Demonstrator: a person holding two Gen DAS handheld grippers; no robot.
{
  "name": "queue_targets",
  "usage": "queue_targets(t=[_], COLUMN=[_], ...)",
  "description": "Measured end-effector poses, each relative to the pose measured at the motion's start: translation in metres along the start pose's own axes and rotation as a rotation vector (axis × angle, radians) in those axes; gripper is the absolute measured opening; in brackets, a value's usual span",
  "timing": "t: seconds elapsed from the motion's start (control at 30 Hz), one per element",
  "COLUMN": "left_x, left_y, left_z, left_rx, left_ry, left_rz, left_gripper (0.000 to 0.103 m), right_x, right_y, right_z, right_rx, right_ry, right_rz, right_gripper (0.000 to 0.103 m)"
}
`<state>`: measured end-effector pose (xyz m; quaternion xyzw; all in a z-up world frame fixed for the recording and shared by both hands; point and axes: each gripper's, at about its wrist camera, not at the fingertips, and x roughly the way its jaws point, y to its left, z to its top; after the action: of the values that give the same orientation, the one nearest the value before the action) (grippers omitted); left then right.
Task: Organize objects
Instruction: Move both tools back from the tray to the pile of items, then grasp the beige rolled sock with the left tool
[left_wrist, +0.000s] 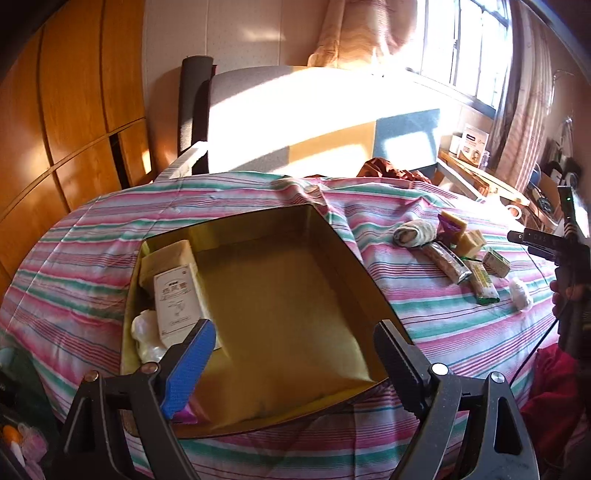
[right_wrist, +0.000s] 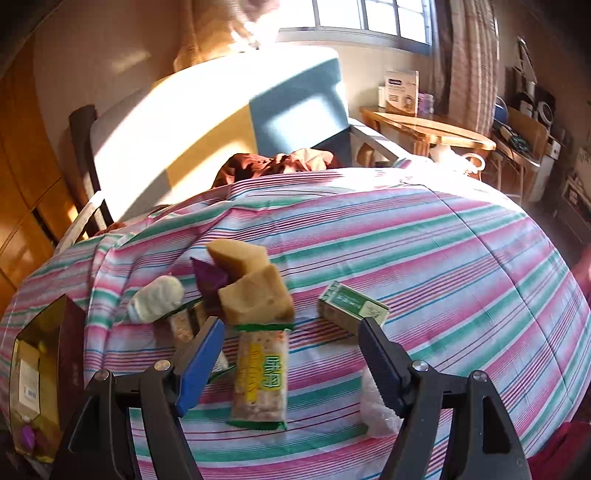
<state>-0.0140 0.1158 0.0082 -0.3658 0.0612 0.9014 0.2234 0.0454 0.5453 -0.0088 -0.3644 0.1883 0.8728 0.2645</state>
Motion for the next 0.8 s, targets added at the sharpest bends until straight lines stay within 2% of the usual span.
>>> queue_targets(t=[0.1, 0.17, 0.43, 0.8], left_x=[0.008, 0.016, 0.06, 0.159], left_y=[-0.019, -0.031, -0.082, -0.146], left_z=[0.009, 0.016, 0.058, 0.112], left_rx=[0.032, 0.046, 0.095, 0.212], left_ry=[0.006, 0.019, 0.087, 0.188], left_rz=[-0.03, -0.056, -0.17, -0.187], left_gripper=[0.088, 0.088, 0.082, 0.084], right_x=[0.011, 0.011, 0.012, 0.011], right_y=[-0.033, -0.043, -0.036, -0.038], right_z=[-0.002, -0.002, -0.007, -0.006], right_rx=[0.168, 0.214, 0.212, 0.236], right_ry=[0.043, 0.043, 0.077, 0.073], right_rz=[0.013, 0.024, 0.083, 0.154], right_gripper=[0.076, 0.076, 0.076, 0.076])
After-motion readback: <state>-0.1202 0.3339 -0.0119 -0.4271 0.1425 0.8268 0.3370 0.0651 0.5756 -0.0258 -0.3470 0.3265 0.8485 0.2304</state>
